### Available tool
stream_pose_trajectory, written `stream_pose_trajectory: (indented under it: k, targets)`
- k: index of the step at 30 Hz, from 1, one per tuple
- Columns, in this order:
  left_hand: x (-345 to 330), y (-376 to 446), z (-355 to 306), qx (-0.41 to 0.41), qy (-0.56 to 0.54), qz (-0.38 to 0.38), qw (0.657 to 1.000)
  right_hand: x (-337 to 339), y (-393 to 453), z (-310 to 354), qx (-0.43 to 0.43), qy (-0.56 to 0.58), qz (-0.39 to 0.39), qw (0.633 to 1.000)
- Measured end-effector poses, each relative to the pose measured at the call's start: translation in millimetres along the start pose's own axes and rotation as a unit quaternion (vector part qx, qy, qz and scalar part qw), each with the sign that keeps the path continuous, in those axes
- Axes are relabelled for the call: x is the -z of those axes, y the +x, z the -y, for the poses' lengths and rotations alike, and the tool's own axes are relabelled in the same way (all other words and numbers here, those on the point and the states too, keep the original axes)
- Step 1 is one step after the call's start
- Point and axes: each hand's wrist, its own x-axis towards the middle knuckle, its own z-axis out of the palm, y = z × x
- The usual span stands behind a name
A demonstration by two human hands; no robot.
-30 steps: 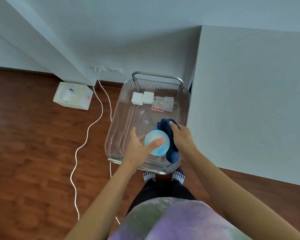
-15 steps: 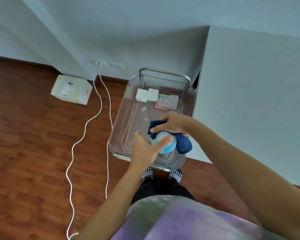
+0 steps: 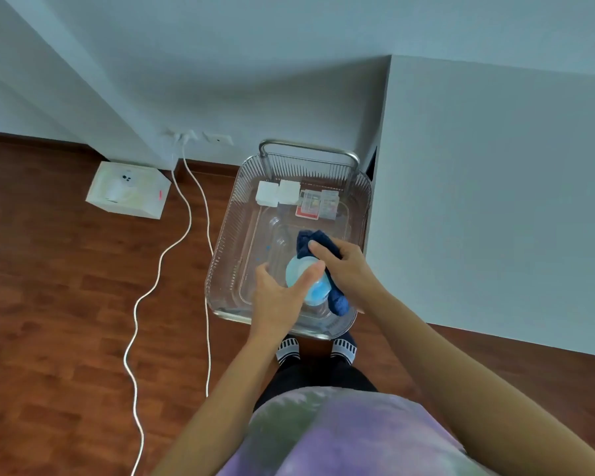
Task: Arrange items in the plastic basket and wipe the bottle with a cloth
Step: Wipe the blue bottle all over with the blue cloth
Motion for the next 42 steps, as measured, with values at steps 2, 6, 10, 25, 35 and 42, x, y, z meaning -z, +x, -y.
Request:
stream_pose_trajectory:
  k: [2,6,10,25,35,42]
  targets:
    - [5,3,2,0.013,-0.058,-0.016,0.998,-10,5,7,0.020,-0.032,-0.016,0.999]
    - [15,4,-2,0.033,-0.158,-0.030,0.986,-24,16,22,0.030,-0.033,0.023,0.999]
    - [31,7,1,0.034,-0.157,-0.051,0.986,-38,22,24,0.034,-0.032,0.075,0.996]
    - [89,72,-38,0.078,0.012,0.040,0.996,-44,23,3,-0.060,0.208,0.049,0.975]
    - [76,72,-53,0.031,0.053,0.093,0.994,-88,6,-1,0.144,-0.162,0.022,0.976]
    - [69,69,-56,0.023,0.056,0.094,0.994,-82,15,4,0.204,-0.165,-0.024,0.965]
